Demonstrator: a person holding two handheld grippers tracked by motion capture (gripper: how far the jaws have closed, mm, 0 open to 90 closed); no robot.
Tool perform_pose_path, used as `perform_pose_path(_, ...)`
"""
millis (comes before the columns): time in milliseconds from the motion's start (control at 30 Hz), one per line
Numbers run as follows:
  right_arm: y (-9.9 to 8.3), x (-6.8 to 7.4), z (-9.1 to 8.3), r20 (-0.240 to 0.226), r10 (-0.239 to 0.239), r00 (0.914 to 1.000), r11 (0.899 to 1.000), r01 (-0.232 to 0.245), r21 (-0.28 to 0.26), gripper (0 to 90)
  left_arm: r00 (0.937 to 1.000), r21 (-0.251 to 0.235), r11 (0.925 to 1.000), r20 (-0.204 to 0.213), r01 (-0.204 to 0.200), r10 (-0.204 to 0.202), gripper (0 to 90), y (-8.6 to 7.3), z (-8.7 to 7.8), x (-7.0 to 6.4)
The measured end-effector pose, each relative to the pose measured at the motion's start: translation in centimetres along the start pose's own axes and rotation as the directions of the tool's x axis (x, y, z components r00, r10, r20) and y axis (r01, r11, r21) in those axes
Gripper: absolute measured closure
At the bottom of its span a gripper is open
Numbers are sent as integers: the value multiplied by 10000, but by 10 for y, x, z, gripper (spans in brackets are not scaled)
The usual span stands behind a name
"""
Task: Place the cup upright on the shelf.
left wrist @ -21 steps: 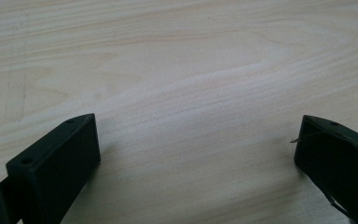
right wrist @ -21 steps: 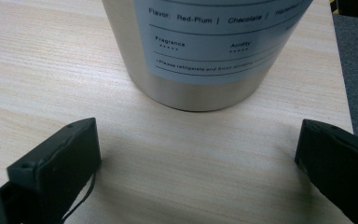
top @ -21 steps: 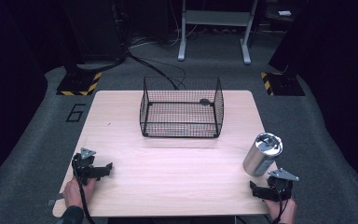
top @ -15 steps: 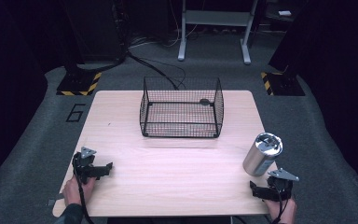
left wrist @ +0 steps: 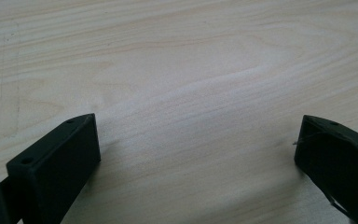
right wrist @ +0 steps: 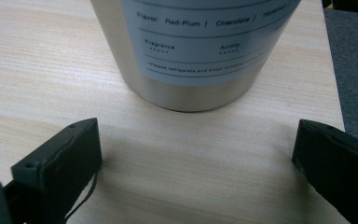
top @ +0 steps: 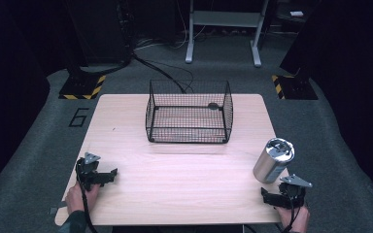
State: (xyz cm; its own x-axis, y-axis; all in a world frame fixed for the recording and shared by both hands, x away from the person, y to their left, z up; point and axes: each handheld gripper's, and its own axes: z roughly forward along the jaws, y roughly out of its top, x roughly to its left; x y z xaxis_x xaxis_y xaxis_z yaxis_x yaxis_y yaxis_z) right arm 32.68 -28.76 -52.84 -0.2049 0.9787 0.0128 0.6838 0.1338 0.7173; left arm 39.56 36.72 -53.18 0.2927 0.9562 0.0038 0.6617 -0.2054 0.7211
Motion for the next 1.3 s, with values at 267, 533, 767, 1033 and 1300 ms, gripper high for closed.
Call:
perform_pose_path(267,12,-2,-14,-294,411,9987,9984,-422,-368,0,10000,2,10000,-2,6,-6,0,0,0,0)
perform_pose_path(533,34,2,-31,-412,416,9983,9955,-450,-837,0,10000,-2,10000,0,9,-9,0,0,0,0)
perform_pose_path(767,50,0,-42,-461,435,9980,9917,-487,-1188,0,10000,3,10000,-1,10,-10,0,0,0,0)
perform_pose_path(1033,71,-1,-53,-439,312,9985,9861,-380,-1618,0,10000,-8,10000,-3,1,-1,0,0,0,0)
perform_pose_path(1300,93,-2,-54,-493,82,9988,9831,-171,-1825,0,10000,-8,10000,-5,5,-5,0,0,0,0)
